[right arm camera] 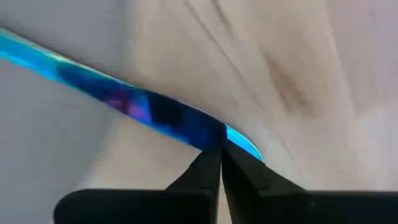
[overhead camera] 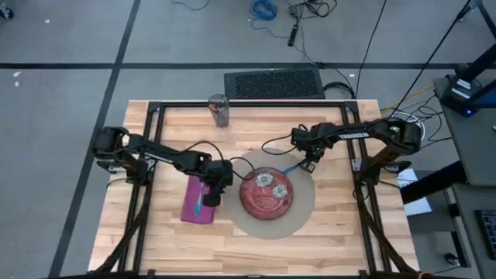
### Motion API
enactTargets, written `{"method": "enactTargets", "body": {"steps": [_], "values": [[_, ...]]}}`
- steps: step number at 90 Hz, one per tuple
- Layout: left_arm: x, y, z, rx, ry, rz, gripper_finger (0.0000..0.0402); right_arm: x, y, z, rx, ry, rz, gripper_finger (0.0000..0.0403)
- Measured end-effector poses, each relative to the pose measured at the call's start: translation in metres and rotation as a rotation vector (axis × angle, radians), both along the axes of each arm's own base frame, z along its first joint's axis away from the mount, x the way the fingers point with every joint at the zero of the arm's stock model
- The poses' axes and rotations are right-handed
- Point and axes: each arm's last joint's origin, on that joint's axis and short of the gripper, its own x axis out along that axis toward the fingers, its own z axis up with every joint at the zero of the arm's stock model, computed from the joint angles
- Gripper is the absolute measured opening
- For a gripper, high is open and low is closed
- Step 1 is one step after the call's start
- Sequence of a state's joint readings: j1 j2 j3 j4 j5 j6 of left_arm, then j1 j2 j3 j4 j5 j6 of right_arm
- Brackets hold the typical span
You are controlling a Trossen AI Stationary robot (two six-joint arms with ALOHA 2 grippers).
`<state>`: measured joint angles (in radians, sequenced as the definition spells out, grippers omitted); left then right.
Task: Set table place
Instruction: Put the blue knife on the middle right of the table
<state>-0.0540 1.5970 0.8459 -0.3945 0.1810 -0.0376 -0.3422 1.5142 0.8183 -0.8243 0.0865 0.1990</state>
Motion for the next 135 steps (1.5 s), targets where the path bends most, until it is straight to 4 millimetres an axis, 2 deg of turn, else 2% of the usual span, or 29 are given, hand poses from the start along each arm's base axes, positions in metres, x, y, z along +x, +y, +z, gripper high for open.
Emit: {"method": "enactTargets", "body": {"steps": [19, 35, 53, 69, 112, 135], "values": [[0.009, 0.001, -0.001, -0.019, -0.067, -0.004, 0.008, 0.022, 0.018, 0.026, -0.028, -0.15, 0.091, 0.0], [0.012, 0.001, -0.019, -0.02, -0.003, 0.001, 0.008, 0.027, 0.026, 0.027, -0.011, -0.184, 0.127, 0.0], [0.02, 0.001, -0.028, -0.03, -0.025, 0.003, 0.008, 0.032, 0.025, 0.022, -0.015, -0.203, 0.108, 0.0], [0.019, 0.001, -0.029, -0.029, -0.015, 0.004, 0.008, 0.038, 0.025, 0.009, 0.043, -0.175, 0.106, 0.0], [0.011, -0.003, -0.033, -0.009, 0.074, -0.004, 0.008, 0.051, 0.023, -0.022, 0.062, -0.121, 0.11, 0.0], [0.006, -0.009, -0.034, -0.004, 0.121, -0.017, 0.008, 0.053, 0.039, -0.023, 0.116, -0.113, 0.185, 0.0]]}}
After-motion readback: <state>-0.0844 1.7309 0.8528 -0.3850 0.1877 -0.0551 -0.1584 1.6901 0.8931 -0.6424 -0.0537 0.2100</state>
